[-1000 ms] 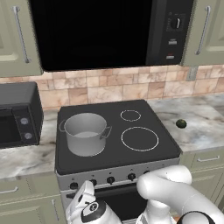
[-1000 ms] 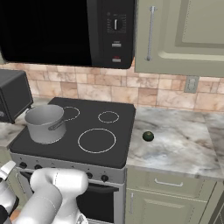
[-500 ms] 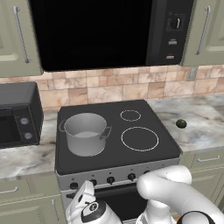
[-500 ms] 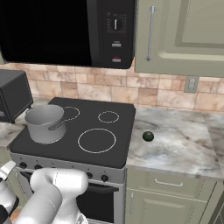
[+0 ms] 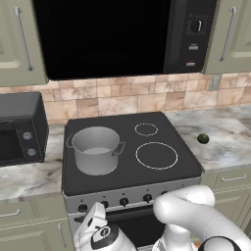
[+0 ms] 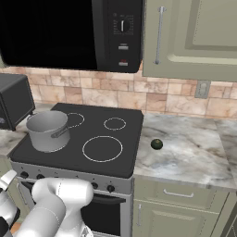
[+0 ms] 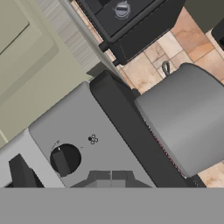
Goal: Turn on the burner for the pot on the stove. Wait thirty seconds for the pot to heat up. Then add the squash to the pot.
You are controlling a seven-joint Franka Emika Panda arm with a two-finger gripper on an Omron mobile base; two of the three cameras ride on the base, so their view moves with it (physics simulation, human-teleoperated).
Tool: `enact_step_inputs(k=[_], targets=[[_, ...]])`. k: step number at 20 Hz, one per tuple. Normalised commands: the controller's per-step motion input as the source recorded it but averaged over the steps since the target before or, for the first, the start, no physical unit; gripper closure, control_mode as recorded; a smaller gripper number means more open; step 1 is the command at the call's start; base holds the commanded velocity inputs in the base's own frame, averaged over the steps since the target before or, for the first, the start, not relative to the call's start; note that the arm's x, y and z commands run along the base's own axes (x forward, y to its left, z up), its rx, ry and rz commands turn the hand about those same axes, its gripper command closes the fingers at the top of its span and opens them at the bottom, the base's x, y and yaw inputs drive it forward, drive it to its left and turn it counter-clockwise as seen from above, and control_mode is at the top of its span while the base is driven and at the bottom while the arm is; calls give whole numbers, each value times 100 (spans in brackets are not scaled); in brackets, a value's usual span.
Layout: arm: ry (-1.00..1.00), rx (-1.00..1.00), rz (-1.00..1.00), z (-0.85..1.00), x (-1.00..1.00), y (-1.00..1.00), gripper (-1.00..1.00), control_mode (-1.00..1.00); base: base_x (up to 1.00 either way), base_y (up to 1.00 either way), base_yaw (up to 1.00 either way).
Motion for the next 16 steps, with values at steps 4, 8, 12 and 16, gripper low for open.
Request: enact_step_inputs(k=[4, 8, 12, 16], targets=[[0, 0, 0, 0, 0, 0, 100, -100, 0, 0, 0], [0, 0, 0, 0, 0, 0, 100, -100, 0, 0, 0], [0, 0, 0, 0, 0, 0, 100, -100, 0, 0, 0], [0, 0, 0, 0, 0, 0, 100, -100, 0, 0, 0]])
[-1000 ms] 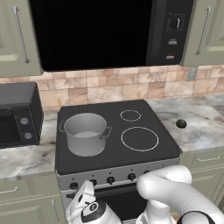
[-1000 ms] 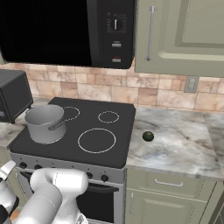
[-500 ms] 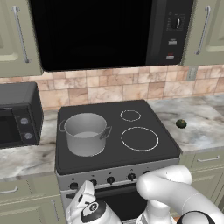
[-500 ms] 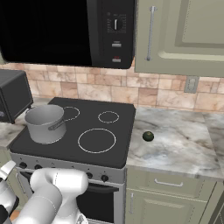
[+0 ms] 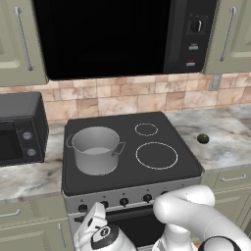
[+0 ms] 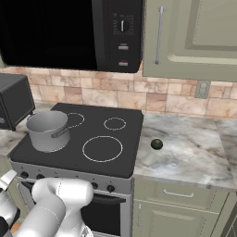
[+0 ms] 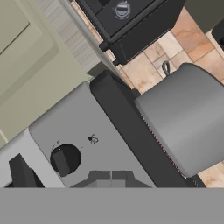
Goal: Turn on the burner for the pot on the stove. Wait thirty seconds for the pot to heat up. Then add the squash to the pot.
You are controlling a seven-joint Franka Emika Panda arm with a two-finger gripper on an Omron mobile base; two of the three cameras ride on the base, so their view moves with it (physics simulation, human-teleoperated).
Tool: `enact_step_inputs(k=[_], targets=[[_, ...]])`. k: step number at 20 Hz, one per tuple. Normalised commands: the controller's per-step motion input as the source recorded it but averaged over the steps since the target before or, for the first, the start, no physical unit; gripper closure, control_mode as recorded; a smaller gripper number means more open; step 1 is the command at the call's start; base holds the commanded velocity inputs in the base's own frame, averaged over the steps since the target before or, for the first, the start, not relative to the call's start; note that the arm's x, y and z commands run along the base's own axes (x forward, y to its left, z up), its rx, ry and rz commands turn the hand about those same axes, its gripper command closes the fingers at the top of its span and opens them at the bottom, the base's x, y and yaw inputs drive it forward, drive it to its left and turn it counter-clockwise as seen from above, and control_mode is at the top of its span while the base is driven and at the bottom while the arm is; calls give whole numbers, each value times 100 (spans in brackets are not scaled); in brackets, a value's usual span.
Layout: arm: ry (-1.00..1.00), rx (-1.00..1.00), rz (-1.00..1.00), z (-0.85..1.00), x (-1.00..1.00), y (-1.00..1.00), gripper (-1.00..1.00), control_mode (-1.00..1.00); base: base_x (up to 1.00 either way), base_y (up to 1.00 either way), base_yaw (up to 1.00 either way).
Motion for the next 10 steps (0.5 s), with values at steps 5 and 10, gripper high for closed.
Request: enact_step_inputs(k=[5, 10], targets=[[0, 0, 0, 0, 0, 0, 100, -100, 0, 0, 0], [0, 0, 0, 0, 0, 0, 100, -100, 0, 0, 0]])
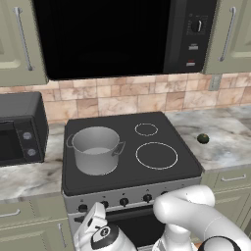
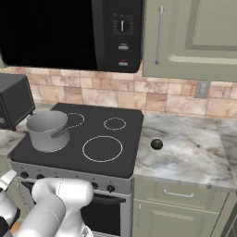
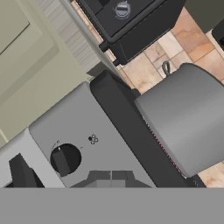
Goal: Turn on the burner for the pot on the stove. Wait thirty seconds for the pot to heat up. Then add the squash to the pot.
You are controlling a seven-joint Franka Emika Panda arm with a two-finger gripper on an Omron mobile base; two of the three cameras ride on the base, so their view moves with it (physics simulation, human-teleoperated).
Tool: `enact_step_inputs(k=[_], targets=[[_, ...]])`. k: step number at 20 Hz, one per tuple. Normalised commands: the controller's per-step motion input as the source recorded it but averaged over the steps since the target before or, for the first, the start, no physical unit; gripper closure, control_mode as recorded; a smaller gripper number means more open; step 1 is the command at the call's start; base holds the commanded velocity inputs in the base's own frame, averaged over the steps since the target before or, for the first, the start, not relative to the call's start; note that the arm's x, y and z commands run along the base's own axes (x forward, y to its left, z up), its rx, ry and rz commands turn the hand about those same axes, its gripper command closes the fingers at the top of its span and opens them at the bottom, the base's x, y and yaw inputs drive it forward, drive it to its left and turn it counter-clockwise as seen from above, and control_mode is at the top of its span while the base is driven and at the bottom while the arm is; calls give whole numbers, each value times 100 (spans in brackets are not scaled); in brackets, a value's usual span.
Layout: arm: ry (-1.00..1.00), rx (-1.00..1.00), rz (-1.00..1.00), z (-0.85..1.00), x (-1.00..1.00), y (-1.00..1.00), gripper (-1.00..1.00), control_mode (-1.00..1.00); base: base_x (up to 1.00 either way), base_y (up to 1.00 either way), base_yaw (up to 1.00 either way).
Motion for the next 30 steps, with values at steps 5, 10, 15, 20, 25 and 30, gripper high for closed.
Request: enact_step_inputs(k=[5, 10, 15, 20, 25, 30], targets=[[0, 0, 0, 0, 0, 0, 100, -100, 0, 0, 0], [0, 0, 0, 0, 0, 0, 100, -100, 0, 0, 0], [0, 0, 0, 0, 0, 0, 100, -100, 0, 0, 0], [0, 0, 0, 0, 0, 0, 100, -100, 0, 0, 0], [0, 0, 0, 0, 0, 0, 100, -100, 0, 0, 0], [0, 0, 0, 0, 0, 0, 100, -100, 0, 0, 0]])
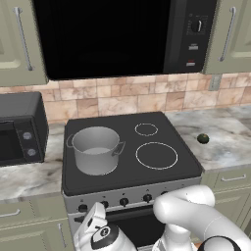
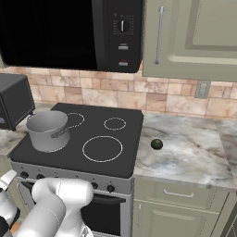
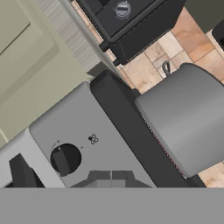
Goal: Turn on the burner for the pot on the stove. Wait thirty seconds for the pot to heat up. Then add the squash to the pot.
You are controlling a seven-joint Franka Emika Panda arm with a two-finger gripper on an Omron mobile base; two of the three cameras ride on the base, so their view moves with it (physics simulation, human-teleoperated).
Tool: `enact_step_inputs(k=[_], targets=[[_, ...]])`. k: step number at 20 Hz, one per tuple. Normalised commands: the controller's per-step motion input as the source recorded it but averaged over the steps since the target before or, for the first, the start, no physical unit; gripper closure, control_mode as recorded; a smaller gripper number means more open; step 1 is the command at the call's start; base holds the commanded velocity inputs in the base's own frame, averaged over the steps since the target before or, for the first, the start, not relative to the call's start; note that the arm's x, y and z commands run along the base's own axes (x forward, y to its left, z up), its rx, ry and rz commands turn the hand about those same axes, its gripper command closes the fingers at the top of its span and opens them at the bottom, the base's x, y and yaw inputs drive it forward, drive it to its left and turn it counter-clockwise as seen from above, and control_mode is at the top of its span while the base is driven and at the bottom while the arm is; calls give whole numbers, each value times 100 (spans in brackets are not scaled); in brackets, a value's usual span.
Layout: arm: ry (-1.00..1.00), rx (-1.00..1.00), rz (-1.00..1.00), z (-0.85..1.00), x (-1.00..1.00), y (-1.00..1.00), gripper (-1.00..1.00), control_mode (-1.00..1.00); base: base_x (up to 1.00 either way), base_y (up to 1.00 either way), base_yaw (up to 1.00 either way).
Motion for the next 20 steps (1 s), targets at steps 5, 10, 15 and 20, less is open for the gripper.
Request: enact_step_inputs(k=[5, 10, 15, 20], targets=[[0, 0, 0, 0, 0, 0, 100, -100, 0, 0, 0], [0, 0, 0, 0, 0, 0, 100, -100, 0, 0, 0], [0, 0, 0, 0, 0, 0, 100, -100, 0, 0, 0], [0, 0, 0, 0, 0, 0, 100, -100, 0, 0, 0]])
